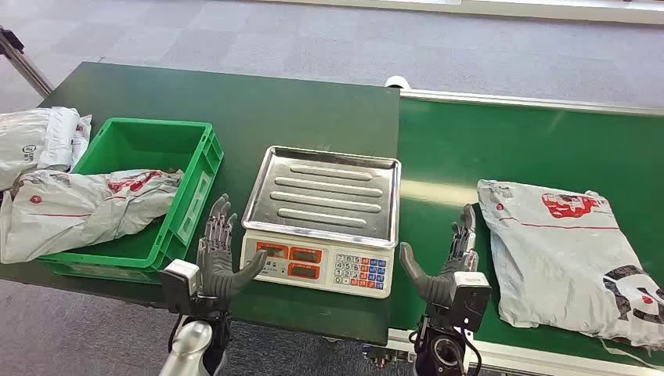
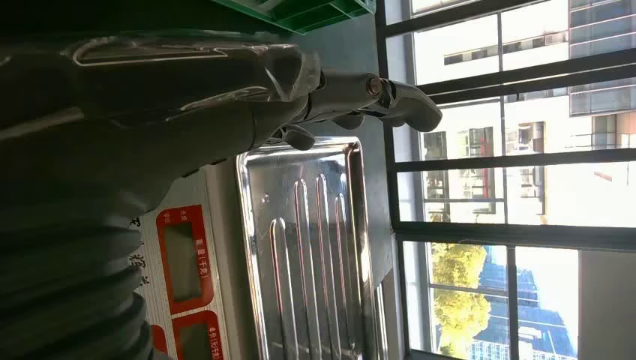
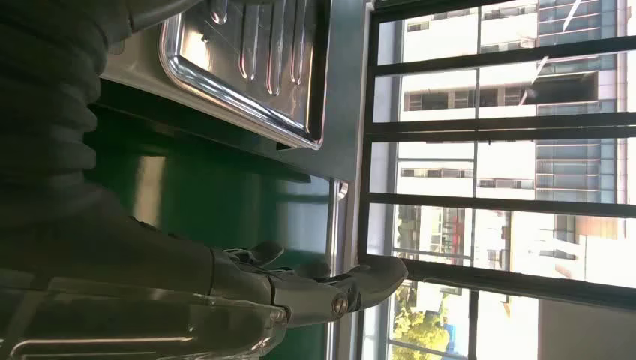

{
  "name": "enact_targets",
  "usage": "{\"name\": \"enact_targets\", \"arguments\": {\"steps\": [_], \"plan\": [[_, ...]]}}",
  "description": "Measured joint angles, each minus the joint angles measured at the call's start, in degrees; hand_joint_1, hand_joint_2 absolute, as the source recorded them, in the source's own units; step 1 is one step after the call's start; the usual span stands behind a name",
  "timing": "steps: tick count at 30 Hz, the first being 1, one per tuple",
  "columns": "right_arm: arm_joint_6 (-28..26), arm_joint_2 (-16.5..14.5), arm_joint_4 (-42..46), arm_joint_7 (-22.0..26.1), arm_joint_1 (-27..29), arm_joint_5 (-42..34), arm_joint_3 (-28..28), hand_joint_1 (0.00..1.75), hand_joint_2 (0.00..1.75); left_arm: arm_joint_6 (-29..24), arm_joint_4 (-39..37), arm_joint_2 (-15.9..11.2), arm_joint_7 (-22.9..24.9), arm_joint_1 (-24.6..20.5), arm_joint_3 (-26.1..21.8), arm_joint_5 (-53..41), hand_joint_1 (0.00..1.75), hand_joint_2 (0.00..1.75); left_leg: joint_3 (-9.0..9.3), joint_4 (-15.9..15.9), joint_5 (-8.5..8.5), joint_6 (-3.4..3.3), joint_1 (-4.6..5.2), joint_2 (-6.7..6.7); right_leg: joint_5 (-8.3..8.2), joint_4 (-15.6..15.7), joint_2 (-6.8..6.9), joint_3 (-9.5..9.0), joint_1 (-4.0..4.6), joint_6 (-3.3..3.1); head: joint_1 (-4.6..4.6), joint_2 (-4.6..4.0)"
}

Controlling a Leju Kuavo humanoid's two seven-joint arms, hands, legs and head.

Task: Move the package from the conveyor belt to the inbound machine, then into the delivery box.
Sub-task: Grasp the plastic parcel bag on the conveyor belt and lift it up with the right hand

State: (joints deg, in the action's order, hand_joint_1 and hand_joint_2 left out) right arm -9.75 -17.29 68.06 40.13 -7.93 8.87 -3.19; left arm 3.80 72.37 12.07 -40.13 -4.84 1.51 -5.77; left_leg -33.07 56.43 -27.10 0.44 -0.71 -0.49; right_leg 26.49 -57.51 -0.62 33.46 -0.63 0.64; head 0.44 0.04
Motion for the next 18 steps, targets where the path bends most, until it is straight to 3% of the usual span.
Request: {"name": "enact_targets", "arguments": {"steps": [7, 10, 13, 18], "plan": [[-0.01, 0.0, 0.0, 0.0, 0.0, 0.0, 0.0, 0.0, 1.75, 0.0, 0.0, 0.07, 0.0, 0.0, 0.0, 0.0, 0.0, 1.75, 0.0, 0.0, 0.0, 0.0, 0.0, 0.0, 0.0, 0.0, 0.0, 0.0, 0.0, 0.0, 0.0, 0.0], [-2.89, 0.13, -0.32, -1.64, -0.39, 2.28, 0.04, 0.0, 1.75, 0.02, 0.0, 0.09, 0.0, 0.0, -0.03, 0.02, 0.0, 1.75, 0.0, 0.0, 0.0, 0.0, 0.0, 0.0, 0.0, 0.0, 0.0, 0.0, 0.0, 0.0, 0.01, 0.0], [-8.35, 1.6, -3.18, -4.36, -3.44, 6.35, 1.07, 0.0, 1.75, 0.09, -0.01, 0.1, 0.01, -0.02, -0.07, 0.26, 0.0, 1.75, 0.0, 0.0, 0.01, -0.01, 0.01, 0.01, -0.01, 0.0, 0.0, -0.01, -0.01, 0.01, 0.01, 0.0], [-9.25, 5.22, -9.88, -4.61, -10.29, 8.21, 4.72, 0.0, 1.75, 0.03, -0.02, 0.11, 0.0, -0.06, -0.08, 0.66, 0.0, 1.75, 0.05, 0.03, 0.03, -0.03, 0.06, -0.02, -0.04, 0.0, 0.0, -0.06, -0.07, 0.02, 0.0, 0.0]]}}
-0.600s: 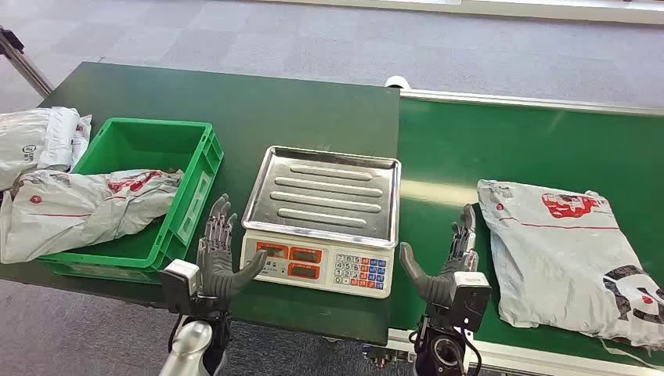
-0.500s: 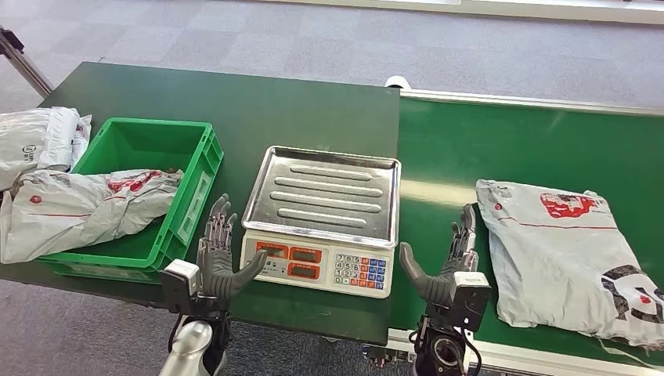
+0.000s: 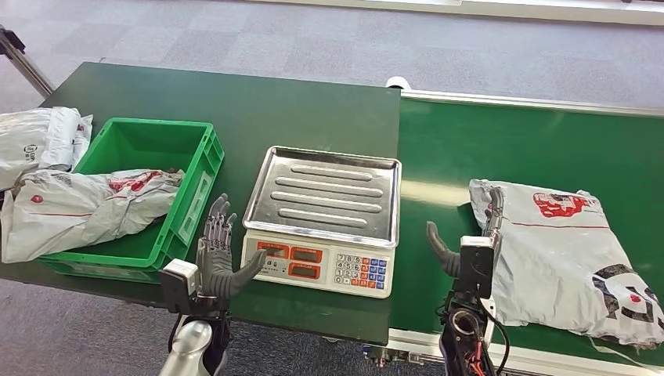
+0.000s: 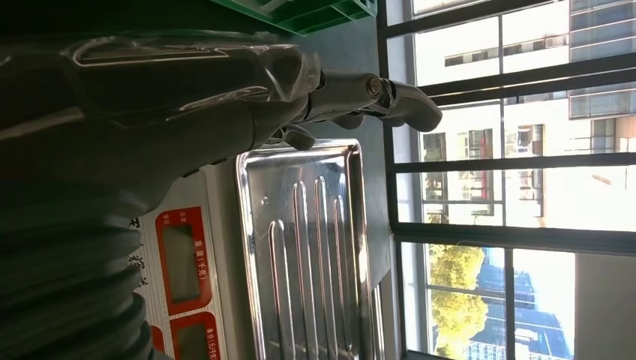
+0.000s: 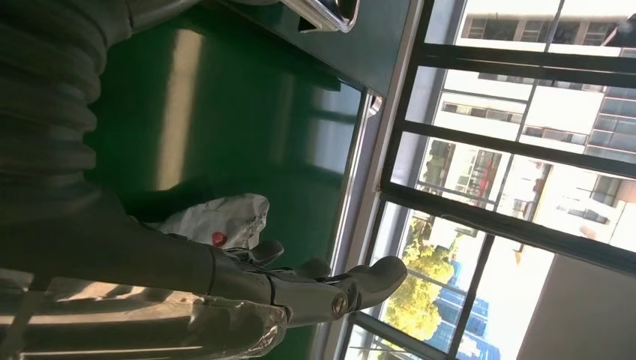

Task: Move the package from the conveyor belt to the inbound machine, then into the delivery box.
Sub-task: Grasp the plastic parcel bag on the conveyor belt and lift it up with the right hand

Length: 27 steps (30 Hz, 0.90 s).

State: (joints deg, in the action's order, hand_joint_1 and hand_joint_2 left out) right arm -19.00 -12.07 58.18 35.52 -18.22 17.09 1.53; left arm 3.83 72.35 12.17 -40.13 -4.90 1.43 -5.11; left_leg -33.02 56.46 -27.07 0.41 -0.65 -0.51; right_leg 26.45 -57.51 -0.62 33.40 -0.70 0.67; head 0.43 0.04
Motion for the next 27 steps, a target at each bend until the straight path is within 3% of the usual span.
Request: {"name": "enact_targets", "arguments": {"steps": [21, 27], "plan": [[-1.01, 1.89, -6.2, 0.44, -3.02, 1.35, 2.08, 0.0, 1.75, -0.01, -0.31, 0.0, 0.0, -0.08, 0.01, 0.15, 0.0, 1.75, -0.02, -0.01, -0.02, 0.02, -0.02, -0.01, 0.02, 0.0, 0.0, 0.03, 0.02, -0.01, 0.01, 0.0], [-8.02, 4.41, -11.34, -4.19, -6.46, 6.42, 4.32, 0.0, 1.75, -0.72, -0.31, -0.01, 0.0, 0.0, -0.03, 0.38, 0.0, 1.75, -0.02, -0.01, -0.02, 0.01, -0.01, -0.07, 0.02, 0.0, 0.03, 0.01, 0.01, 0.0, 0.02, 0.0]]}}
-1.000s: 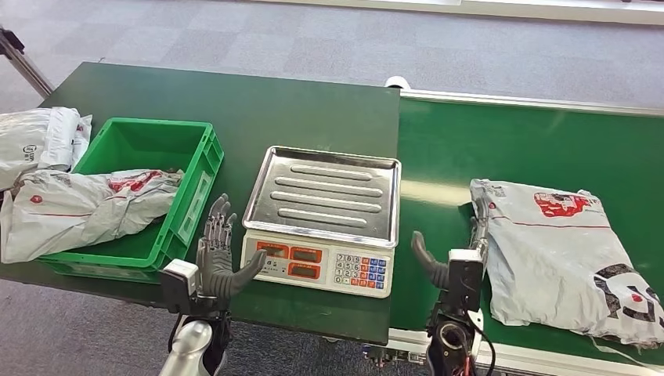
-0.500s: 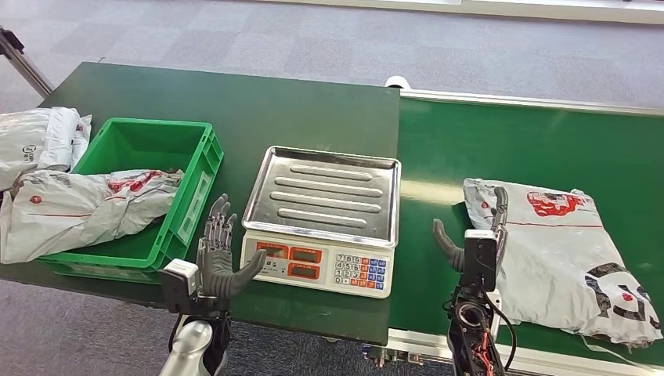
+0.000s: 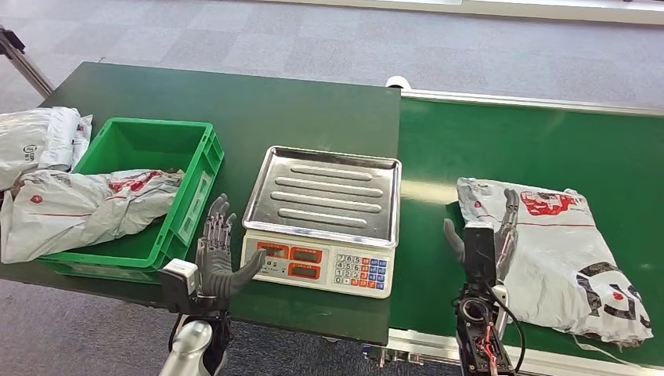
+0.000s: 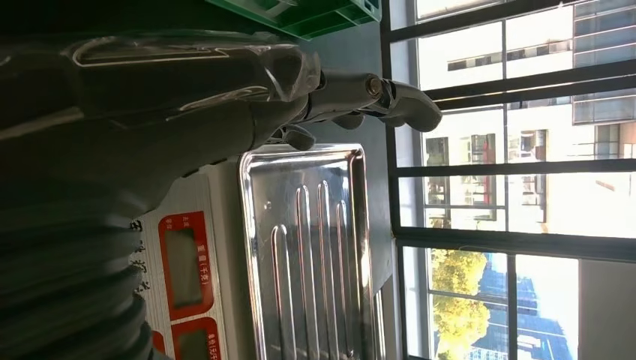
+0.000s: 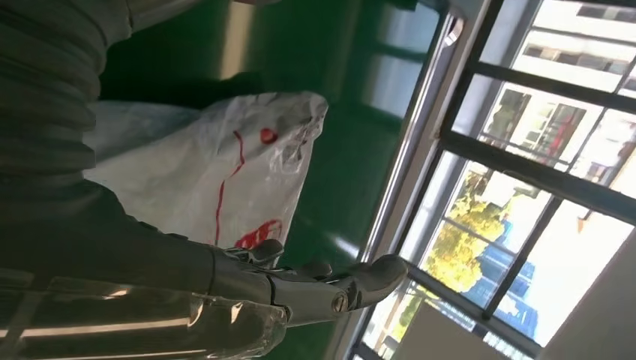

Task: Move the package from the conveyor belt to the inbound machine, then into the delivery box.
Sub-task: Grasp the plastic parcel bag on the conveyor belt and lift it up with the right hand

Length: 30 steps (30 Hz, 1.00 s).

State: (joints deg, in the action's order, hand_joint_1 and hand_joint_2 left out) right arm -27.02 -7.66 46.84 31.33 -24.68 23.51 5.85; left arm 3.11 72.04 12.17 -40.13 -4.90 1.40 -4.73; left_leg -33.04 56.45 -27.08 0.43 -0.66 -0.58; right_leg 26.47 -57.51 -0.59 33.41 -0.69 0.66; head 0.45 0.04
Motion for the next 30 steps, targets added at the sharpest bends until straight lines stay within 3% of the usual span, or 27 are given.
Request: {"name": "enact_targets", "arguments": {"steps": [3, 8, 12, 16, 25, 30], "plan": [[-4.04, 2.43, -4.95, -4.41, -2.41, 2.93, 2.42, 0.0, 1.75, -0.47, 0.01, -0.03, 0.01, 0.35, -0.11, 0.03, 0.0, 1.75, 0.0, 0.01, 0.0, -0.01, 0.04, -0.03, -0.01, 0.0, 0.02, -0.02, -0.04, 0.01, -0.01, 0.0], [-9.57, 6.73, -13.09, -23.68, -4.23, 15.25, 5.12, 0.0, 1.75, -0.29, 0.02, -0.01, 0.0, 0.68, -0.45, -0.44, 0.0, 1.75, 0.0, 0.03, -0.01, -0.01, 0.05, -0.06, -0.01, 0.01, 0.05, 0.0, -0.06, 0.01, -0.01, 0.0], [-9.21, 9.17, -16.85, -31.83, -4.13, 22.05, 7.38, 0.0, 1.75, 0.15, 0.02, 0.04, 0.0, 0.77, -0.74, -1.17, 0.0, 1.75, -0.02, 0.02, -0.02, -0.01, 0.04, -0.03, 0.0, 0.01, 0.05, 0.01, -0.05, 0.01, 0.02, 0.0], [-6.67, 10.27, -18.4, -34.67, -4.0, 26.36, 8.7, 0.0, 1.75, 0.64, 0.02, 0.08, 0.01, 0.77, -0.97, -1.28, 0.0, 1.75, -0.02, 0.01, -0.02, -0.01, 0.04, -0.02, 0.0, 0.01, 0.04, 0.01, -0.04, 0.01, 0.01, 0.0], [-5.51, 10.71, -19.93, -35.86, -4.06, 28.66, 9.96, 0.0, 1.75, 0.74, 0.03, 0.16, 0.0, 0.77, -1.44, -1.42, 0.0, 1.75, -0.01, 0.01, 0.0, -0.02, 0.05, -0.05, 0.0, 0.01, 0.05, -0.02, -0.05, 0.01, 0.0, 0.0], [-3.83, 10.68, -20.21, -39.31, -4.13, 34.74, 11.42, 0.0, 1.75, 1.07, 0.07, 0.16, 0.0, 0.76, -1.55, -1.74, 0.0, 1.75, -0.01, 0.02, -0.01, -0.02, 0.05, -0.05, 0.0, 0.01, 0.06, -0.02, -0.05, 0.01, 0.01, 0.0]]}}
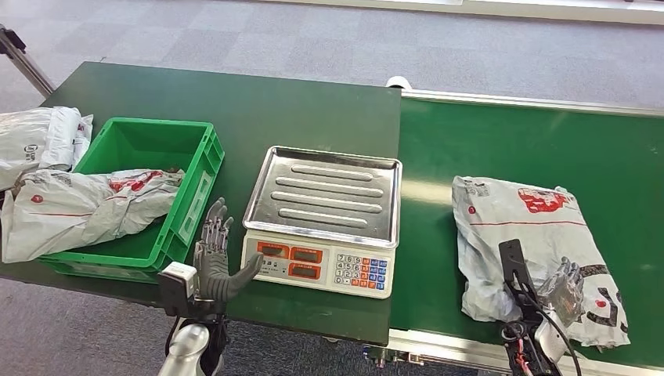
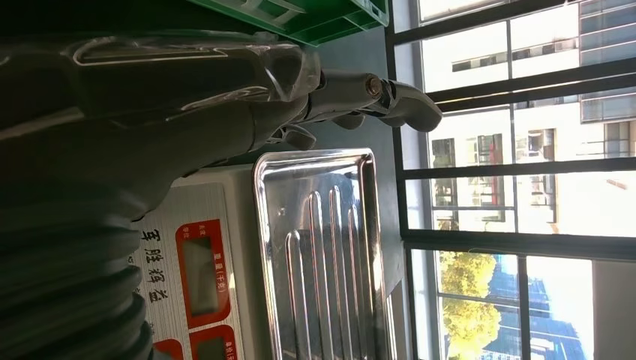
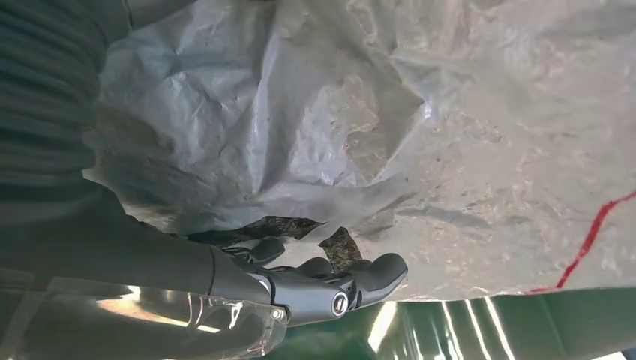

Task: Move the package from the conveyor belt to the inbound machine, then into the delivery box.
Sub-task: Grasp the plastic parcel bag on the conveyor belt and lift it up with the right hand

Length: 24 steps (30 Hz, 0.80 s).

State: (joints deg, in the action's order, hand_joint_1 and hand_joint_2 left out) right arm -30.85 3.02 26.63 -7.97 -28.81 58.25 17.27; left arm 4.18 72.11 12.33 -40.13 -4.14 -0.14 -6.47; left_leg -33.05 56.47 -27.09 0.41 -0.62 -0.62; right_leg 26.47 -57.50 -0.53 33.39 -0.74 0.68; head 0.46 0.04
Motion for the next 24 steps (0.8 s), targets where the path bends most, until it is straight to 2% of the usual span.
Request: {"name": "enact_targets", "arguments": {"steps": [1, 2, 5, 6, 13, 24], "plan": [[0.73, -0.01, -0.03, -1.0, -0.01, 1.24, 0.38, 0.0, 1.75, 0.07, 0.0, 0.01, 0.0, -0.01, -0.04, -0.01, 0.0, 1.75, 0.0, 0.0, 0.0, 0.0, 0.0, 0.0, 0.0, 0.0, 0.0, 0.0, 0.0, 0.0, 0.0, 0.0], [1.5, -0.01, -0.06, -1.78, -0.03, 2.14, 0.73, 0.35, 1.75, 0.16, -0.01, 0.01, 0.0, -0.01, -0.07, -0.03, 0.0, 1.75, 0.01, 0.0, 0.0, 0.0, 0.0, 0.0, 0.0, 0.0, 0.0, 0.0, 0.0, 0.0, 0.0, 0.0], [3.4, -0.06, -0.11, -2.73, -0.06, 4.15, 1.73, 1.66, 1.75, 0.45, -0.01, 0.01, 0.0, -0.03, -0.15, -0.14, 0.0, 1.75, 0.03, 0.0, 0.0, 0.0, 0.0, 0.0, 0.0, 0.0, 0.01, -0.04, 0.0, 0.0, 0.0, 0.0], [3.72, -0.13, -0.12, -2.52, -0.04, 4.77, 2.01, 1.75, 1.75, 0.45, 0.0, 0.01, 0.0, -0.03, -0.18, -0.2, 0.0, 1.75, 0.04, 0.0, 0.0, 0.0, 0.0, 0.0, 0.0, 0.0, 0.01, -0.05, 0.0, 0.0, 0.0, 0.0], [6.25, -1.69, 0.2, 2.13, 0.12, 7.31, 3.72, 1.75, 1.75, 0.49, 0.35, -0.01, 0.0, 0.03, -0.57, -0.31, 0.0, 1.75, 0.1, 0.0, 0.0, 0.0, 0.0, 0.01, 0.0, 0.0, -0.01, -0.11, 0.0, 0.0, -0.01, 0.0], [6.63, -2.82, 0.71, 4.39, 0.13, 8.19, 6.29, 1.75, 1.75, 0.58, 0.41, 0.02, 0.01, -0.11, -0.81, -0.43, 0.0, 1.75, 0.12, 0.0, 0.0, 0.0, 0.0, 0.01, 0.0, 0.0, -0.01, -0.12, 0.01, 0.0, -0.01, 0.0]]}}
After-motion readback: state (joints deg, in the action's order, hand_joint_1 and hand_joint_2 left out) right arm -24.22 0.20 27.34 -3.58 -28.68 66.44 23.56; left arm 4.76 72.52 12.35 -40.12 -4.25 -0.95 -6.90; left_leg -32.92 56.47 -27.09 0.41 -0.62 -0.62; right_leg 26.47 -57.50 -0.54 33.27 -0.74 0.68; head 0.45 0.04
